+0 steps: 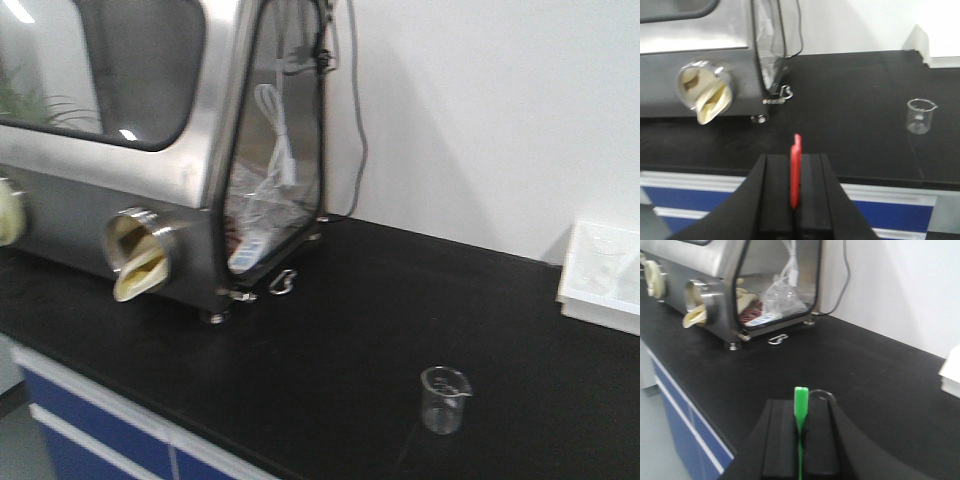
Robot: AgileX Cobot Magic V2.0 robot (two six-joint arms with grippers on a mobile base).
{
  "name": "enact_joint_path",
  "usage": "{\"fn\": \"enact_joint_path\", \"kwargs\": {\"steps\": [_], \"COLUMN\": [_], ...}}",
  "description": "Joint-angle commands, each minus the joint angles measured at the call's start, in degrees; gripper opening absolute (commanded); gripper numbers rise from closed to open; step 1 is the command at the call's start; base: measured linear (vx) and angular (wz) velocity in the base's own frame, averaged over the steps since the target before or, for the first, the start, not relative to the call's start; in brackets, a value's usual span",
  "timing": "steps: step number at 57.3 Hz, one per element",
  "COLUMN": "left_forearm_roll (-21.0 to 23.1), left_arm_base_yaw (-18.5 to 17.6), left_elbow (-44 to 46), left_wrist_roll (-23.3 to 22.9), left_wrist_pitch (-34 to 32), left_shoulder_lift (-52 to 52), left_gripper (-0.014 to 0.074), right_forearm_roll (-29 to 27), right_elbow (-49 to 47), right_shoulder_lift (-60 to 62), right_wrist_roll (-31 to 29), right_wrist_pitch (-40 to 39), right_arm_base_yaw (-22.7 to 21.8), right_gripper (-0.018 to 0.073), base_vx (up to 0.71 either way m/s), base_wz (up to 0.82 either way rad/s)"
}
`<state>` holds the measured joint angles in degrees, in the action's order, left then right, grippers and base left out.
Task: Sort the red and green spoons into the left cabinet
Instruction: 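Drive the base away from the bench across the floor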
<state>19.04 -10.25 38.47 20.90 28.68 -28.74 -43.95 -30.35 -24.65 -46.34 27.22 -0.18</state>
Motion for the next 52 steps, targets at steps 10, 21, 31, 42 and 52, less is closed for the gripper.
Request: {"fn": "enact_joint_path", "kwargs": {"steps": [10, 21, 31, 42, 52], "left_forearm_roll": [1.2, 1.2, 1.2, 1.2, 1.2], "left_arm_base_yaw": [0.0, 0.0, 0.0, 0.0, 0.0], "left_elbow": [1.6, 1.6, 1.6, 1.6, 1.6], "left_wrist_roll": [-0.1, -0.1, -0.1, -0.1, -0.1], "left_wrist_pitch": [-4.3, -4.3, -4.3, -4.3, -4.3], "left_shoulder_lift": [-0.3, -0.3, -0.3, -0.3, -0.3], "left_gripper": [-0.0003, -0.0003, -0.0003, -0.0003, -0.0003], "right_forearm_roll": [-1.6, -1.6, -1.6, -1.6, -1.6], "right_elbow": [-1.6, -1.6, -1.6, -1.6, -1.6], "right_shoulder_lift": [-0.3, -0.3, -0.3, -0.3, -0.3], "right_wrist_roll": [-0.1, -0.1, -0.1, -0.1, -0.1], "right_wrist_pitch": [-3.3, -3.3, -3.3, -3.3, -3.3], "right_arm_base_yaw": [0.0, 0.0, 0.0, 0.0, 0.0], "right_gripper": [-0.0003, -0.0003, -0.0003, -0.0003, -0.0003], "base_vx": [-0.11, -0.10, -0.08, -0.05, 0.01], "base_wz": [0.47, 0.49, 0.52, 0.57, 0.66]}}
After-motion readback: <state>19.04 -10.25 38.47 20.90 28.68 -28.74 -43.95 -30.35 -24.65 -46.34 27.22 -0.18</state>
